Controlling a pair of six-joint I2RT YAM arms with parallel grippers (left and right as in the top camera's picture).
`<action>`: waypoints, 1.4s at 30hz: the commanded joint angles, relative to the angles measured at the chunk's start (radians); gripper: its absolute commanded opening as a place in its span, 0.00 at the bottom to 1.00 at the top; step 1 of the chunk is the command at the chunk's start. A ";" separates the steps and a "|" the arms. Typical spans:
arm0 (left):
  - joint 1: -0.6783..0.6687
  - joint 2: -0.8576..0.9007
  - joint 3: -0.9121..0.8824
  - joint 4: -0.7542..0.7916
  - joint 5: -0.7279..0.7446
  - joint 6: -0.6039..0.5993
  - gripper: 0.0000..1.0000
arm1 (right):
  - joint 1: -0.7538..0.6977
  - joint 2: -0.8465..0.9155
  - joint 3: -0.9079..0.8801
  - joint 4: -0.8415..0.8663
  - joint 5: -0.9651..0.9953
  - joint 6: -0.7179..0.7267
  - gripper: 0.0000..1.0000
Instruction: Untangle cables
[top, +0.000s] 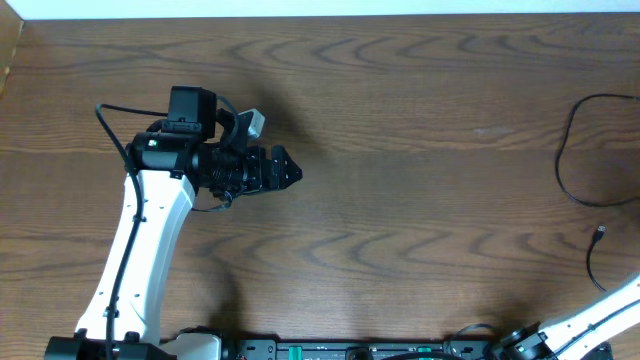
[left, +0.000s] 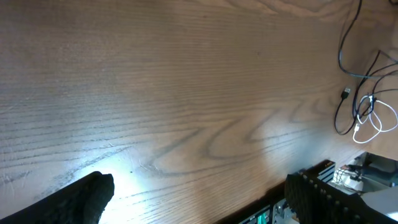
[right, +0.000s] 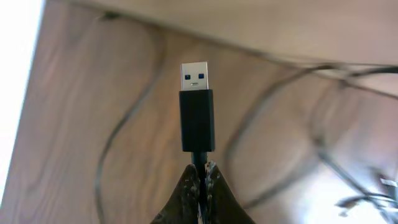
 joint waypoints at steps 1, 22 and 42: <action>-0.004 -0.005 0.001 -0.003 0.014 0.010 0.94 | 0.083 0.018 0.002 0.002 0.036 -0.060 0.02; -0.004 -0.005 0.001 -0.031 0.014 0.022 0.94 | 0.122 0.075 -0.010 -0.065 0.222 -0.034 0.99; -0.004 -0.005 0.001 -0.026 -0.056 0.063 0.94 | 0.336 0.074 -0.010 -0.082 0.110 -0.179 0.99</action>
